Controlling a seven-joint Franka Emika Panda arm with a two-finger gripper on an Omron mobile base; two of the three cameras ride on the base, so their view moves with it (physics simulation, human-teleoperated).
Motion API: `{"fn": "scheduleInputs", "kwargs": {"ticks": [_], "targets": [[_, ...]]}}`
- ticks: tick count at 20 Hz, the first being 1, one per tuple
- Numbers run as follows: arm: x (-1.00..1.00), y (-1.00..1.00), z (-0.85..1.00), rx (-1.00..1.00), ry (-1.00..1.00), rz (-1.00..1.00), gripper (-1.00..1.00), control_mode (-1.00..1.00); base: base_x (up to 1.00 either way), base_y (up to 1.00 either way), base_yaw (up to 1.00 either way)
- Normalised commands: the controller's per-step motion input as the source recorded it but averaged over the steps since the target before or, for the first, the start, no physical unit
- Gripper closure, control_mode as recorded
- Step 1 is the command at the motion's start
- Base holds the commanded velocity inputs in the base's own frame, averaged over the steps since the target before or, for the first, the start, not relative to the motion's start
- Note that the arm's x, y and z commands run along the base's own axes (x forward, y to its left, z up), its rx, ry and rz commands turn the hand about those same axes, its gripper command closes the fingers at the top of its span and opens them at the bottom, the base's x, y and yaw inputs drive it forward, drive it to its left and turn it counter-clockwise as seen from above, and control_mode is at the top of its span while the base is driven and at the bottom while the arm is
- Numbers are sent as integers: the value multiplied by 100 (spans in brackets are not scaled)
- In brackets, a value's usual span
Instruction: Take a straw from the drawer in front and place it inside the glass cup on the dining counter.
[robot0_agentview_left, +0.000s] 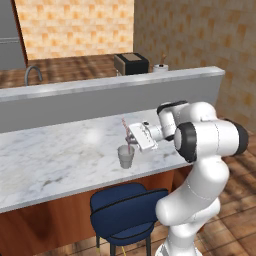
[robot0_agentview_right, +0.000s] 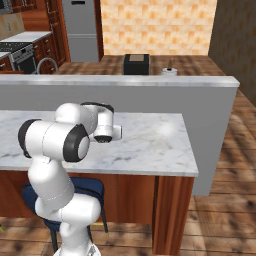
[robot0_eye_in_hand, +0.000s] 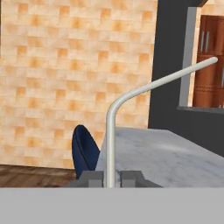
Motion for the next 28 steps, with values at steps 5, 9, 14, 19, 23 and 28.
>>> {"fn": "scheduleInputs", "kwargs": {"ticks": [5, 9, 14, 19, 23, 28], "targets": [[4, 0, -18, 0, 0, 0, 100, -100, 0, 0, 0], [6, 0, -17, 0, 0, 0, 100, -100, 0, 0, 0], [10, 0, -15, 0, 0, 0, 100, -100, 0, 0, 0], [14, 0, -18, 0, 0, 0, 100, -100, 0, 0, 0], [8, 0, -10, 0, 0, 0, 100, -100, 0, 0, 0], [6, 0, 0, 0, 0, 0, -100, -100, 0, 0, 0]]}}
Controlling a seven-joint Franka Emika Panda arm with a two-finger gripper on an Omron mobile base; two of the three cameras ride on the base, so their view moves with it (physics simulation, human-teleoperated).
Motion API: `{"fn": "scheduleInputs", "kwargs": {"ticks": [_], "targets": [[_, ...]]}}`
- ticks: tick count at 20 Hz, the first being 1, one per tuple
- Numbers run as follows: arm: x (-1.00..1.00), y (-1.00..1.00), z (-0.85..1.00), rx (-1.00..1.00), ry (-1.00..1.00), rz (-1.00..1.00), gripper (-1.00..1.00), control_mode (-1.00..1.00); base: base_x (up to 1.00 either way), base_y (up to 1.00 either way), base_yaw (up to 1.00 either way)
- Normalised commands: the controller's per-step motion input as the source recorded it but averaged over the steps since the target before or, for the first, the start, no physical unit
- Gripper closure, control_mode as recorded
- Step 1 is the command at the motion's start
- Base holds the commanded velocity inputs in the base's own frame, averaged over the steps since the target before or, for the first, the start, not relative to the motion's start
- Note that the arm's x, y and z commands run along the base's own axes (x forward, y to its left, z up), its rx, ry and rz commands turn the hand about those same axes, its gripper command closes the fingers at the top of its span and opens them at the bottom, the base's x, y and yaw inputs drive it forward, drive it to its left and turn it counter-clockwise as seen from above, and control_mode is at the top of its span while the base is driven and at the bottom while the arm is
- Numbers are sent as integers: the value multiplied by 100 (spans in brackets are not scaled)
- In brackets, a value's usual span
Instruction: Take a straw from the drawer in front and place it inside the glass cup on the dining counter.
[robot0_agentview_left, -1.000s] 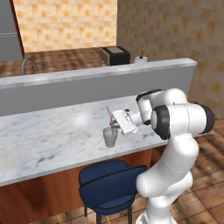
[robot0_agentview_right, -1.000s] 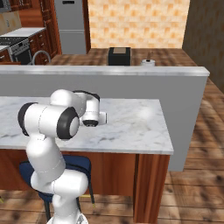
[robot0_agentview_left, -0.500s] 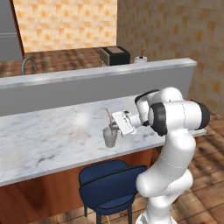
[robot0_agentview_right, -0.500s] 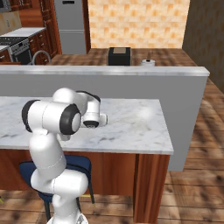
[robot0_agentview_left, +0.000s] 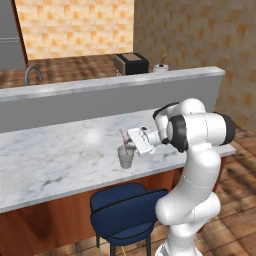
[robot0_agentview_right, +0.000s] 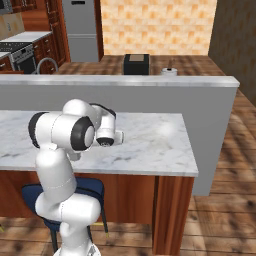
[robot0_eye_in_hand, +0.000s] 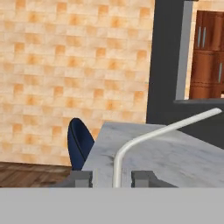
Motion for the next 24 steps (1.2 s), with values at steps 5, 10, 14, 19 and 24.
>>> {"fn": "scheduleInputs", "kwargs": {"ticks": [5, 10, 14, 19, 24], "targets": [[1, 0, 0, 0, -1, 0, -100, -100, 0, 0, 0], [0, 0, 0, 0, -1, 0, -100, -100, 0, 0, 0], [0, 0, 0, -5, 0, 0, -100, -100, 0, 0, 0], [0, -23, 12, -12, 0, -7, -100, -100, 0, 0, 0], [0, -43, 62, -10, 0, -11, -100, -100, 0, 0, 0]]}}
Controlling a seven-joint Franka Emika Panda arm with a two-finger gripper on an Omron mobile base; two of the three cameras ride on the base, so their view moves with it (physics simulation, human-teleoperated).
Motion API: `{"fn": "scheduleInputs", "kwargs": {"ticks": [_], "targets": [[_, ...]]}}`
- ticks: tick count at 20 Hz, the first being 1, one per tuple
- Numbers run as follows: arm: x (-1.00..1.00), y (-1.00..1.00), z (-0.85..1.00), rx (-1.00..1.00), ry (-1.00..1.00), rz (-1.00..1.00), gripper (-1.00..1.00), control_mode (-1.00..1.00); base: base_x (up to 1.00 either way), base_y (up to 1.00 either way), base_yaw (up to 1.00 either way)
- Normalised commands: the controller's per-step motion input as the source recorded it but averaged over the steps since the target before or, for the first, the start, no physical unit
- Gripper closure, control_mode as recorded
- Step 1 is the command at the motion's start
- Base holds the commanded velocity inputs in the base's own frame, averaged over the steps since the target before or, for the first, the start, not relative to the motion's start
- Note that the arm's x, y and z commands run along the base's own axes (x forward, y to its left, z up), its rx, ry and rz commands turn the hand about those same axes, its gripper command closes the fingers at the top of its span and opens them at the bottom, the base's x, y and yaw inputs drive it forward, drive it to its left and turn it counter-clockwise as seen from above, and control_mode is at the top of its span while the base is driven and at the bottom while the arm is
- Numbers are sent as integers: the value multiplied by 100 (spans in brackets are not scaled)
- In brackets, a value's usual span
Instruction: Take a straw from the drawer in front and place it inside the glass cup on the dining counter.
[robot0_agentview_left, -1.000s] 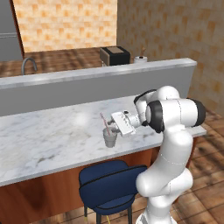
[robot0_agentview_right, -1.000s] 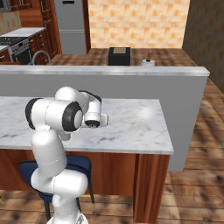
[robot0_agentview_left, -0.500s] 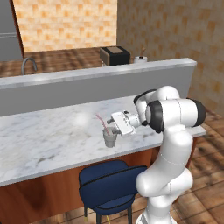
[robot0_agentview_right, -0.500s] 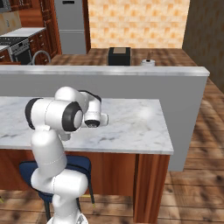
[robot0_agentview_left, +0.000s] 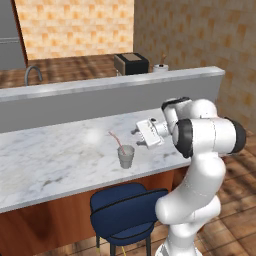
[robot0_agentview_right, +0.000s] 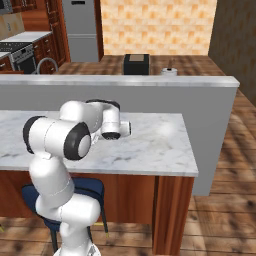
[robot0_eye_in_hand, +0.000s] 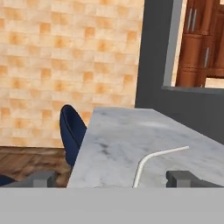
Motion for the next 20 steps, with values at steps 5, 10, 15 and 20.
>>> {"fn": "scheduleInputs", "kwargs": {"ticks": [5, 10, 15, 20], "targets": [[-4, -41, 63, -13, -4, -15, -100, -100, 0, 0, 0], [-42, -25, 60, -24, -12, -15, -100, -100, 0, 0, 0], [-76, -24, 39, -30, -15, -13, -100, -100, 0, 0, 0], [-87, -20, 25, -32, -15, -13, -100, -100, 0, 0, 0]]}}
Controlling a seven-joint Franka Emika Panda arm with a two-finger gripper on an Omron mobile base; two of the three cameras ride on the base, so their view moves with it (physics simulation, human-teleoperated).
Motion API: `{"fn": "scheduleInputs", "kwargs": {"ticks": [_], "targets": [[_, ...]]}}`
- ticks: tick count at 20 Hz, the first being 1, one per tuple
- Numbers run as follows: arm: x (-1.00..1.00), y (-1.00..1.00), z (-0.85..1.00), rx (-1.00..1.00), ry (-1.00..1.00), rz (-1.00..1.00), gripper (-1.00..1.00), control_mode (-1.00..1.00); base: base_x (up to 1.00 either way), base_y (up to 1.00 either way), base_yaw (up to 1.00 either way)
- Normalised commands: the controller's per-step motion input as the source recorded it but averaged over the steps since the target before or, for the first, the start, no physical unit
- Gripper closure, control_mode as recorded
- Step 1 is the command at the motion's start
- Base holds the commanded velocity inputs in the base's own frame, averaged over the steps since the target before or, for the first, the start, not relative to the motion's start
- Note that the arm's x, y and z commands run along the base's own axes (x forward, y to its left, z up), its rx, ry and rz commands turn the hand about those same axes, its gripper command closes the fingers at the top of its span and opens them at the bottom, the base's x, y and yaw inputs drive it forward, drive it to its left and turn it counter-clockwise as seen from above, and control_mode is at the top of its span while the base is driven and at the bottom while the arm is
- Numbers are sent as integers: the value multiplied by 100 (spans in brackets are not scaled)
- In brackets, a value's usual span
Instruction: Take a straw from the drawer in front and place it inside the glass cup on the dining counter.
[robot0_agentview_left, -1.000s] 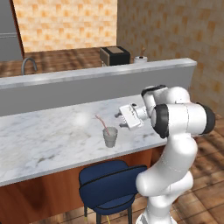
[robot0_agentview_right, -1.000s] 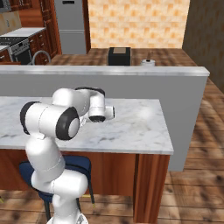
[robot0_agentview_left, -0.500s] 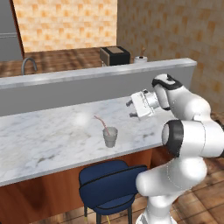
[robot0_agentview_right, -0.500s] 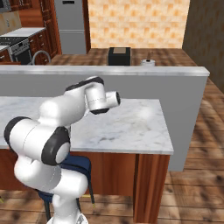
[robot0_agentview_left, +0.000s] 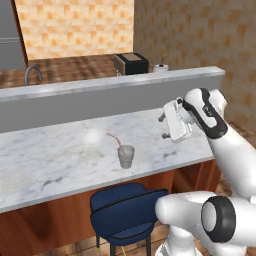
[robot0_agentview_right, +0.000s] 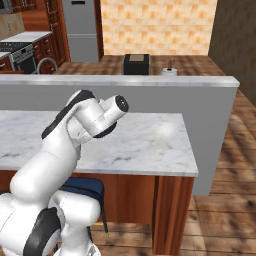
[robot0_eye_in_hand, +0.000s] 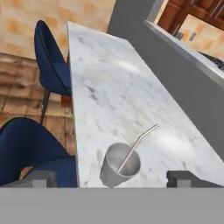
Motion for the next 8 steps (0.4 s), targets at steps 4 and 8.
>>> {"fn": "scheduleInputs", "kwargs": {"ticks": [4, 8], "targets": [[-86, -20, 18, -29, -7, -14, -100, -100, 0, 0, 0], [-60, -19, 19, -19, 2, -15, -100, -100, 0, 0, 0]]}}
